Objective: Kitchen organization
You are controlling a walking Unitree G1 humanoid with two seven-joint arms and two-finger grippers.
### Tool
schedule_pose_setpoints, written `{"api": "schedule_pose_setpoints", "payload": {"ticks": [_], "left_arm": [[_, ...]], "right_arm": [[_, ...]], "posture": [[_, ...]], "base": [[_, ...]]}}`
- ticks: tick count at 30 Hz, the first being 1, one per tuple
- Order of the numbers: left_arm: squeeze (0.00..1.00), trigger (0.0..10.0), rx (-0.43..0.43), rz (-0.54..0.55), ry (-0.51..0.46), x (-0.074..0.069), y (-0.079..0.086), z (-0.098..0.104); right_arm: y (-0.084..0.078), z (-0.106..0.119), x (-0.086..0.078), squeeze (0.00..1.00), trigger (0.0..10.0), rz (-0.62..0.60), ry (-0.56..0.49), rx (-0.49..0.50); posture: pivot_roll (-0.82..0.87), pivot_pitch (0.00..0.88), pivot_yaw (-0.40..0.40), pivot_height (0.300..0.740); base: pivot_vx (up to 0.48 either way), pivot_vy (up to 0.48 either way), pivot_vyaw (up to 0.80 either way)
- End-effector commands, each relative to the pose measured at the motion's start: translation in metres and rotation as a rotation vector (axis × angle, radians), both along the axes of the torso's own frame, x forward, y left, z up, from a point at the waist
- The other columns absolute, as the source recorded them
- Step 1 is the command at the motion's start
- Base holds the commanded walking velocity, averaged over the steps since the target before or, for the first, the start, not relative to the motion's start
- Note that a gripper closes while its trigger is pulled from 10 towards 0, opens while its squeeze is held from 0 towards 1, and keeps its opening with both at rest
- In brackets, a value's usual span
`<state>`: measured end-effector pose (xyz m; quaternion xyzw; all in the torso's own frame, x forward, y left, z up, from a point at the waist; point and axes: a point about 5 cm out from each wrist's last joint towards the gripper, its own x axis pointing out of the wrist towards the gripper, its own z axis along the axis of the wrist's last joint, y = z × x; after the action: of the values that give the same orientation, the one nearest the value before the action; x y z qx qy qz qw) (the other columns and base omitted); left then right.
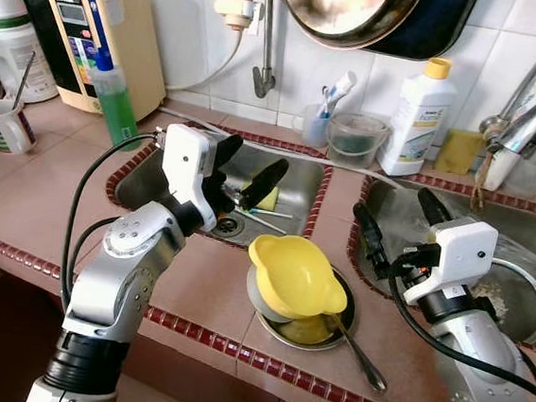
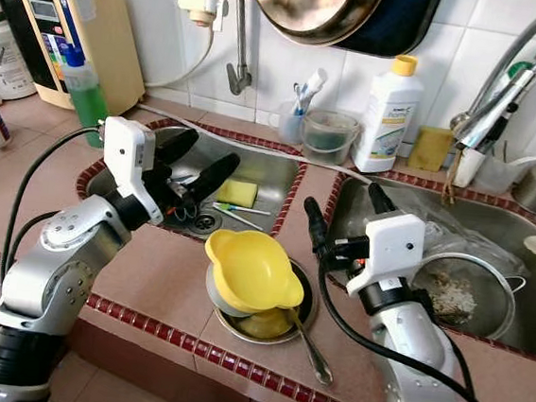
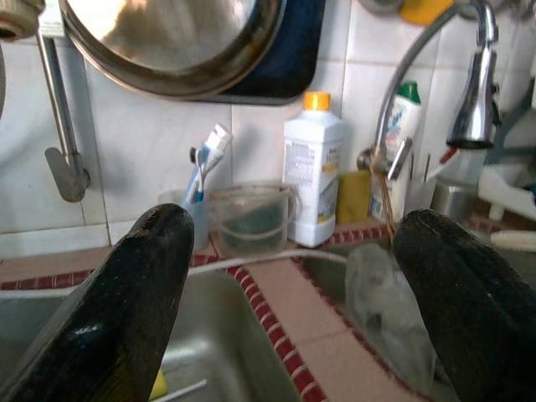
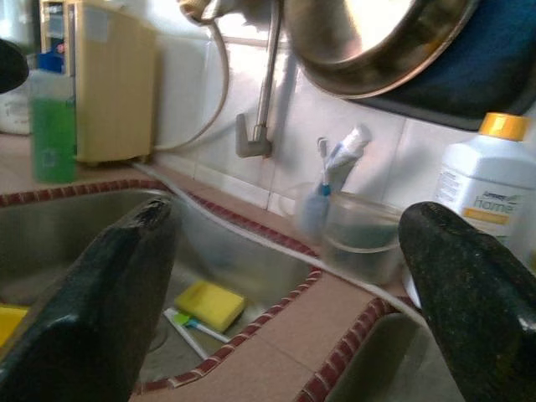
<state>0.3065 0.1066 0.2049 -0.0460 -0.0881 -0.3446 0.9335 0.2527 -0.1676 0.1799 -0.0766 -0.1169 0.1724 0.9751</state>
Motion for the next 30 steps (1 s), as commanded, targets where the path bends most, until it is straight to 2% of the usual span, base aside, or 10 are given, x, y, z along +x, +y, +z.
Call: {"api": "schedule_pose_setpoints", "payload": {"ticks": [1, 7, 11, 15, 20, 26, 28, 30], "left_arm": [[0.00, 10.0, 0.035, -0.029, -0.023, -0.006, -0.002, 0.006], [0.00, 10.0, 0.076, -0.059, -0.015, -0.015, -0.003, 0.007], [0.00, 10.0, 0.103, -0.071, 0.001, -0.020, 0.004, 0.003], [0.00, 10.0, 0.119, -0.051, 0.018, -0.022, 0.012, 0.001], [0.00, 10.0, 0.119, -0.054, 0.019, -0.025, 0.011, 0.003], [0.00, 10.0, 0.157, -0.131, 0.002, -0.038, 0.003, 0.004], [0.00, 10.0, 0.178, -0.210, -0.001, -0.048, -0.002, 0.002], [0.00, 10.0, 0.203, -0.238, -0.019, -0.053, -0.002, 0.003]], "right_arm": [[-0.007, -0.006, 0.000, 0.00, 10.0, 0.027, 0.045, -0.002], [-0.013, -0.011, 0.000, 0.00, 10.0, 0.112, 0.103, -0.044], [-0.020, -0.015, 0.003, 0.00, 10.0, 0.198, 0.158, -0.102], [-0.028, -0.015, 0.007, 0.00, 10.0, 0.295, 0.220, -0.127], [-0.032, -0.012, 0.009, 0.00, 10.0, 0.381, 0.269, -0.121], [-0.040, -0.006, 0.016, 0.00, 10.0, 0.511, 0.343, -0.158], [-0.044, -0.004, 0.021, 0.00, 10.0, 0.540, 0.376, -0.167], [-0.045, -0.003, 0.023, 0.00, 10.0, 0.558, 0.381, -0.170]], "posture": [[-0.11, 0.008, 0.033, 0.740], [-0.09, 0.017, 0.017, 0.740], [-0.08, 0.022, -0.004, 0.740], [-0.08, 0.029, -0.022, 0.740], [-0.07, 0.033, -0.039, 0.740], [-0.07, 0.044, -0.075, 0.740], [-0.07, 0.045, -0.083, 0.740], [-0.07, 0.046, -0.090, 0.740]], "base": [[0.000, 0.000, 0.00], [0.000, 0.000, 0.00], [0.000, 0.000, 0.00], [0.000, 0.000, 0.00], [0.000, 0.000, 0.00], [0.000, 0.000, 0.00], [0.000, 0.000, 0.00], [0.000, 0.000, 0.00]]}}
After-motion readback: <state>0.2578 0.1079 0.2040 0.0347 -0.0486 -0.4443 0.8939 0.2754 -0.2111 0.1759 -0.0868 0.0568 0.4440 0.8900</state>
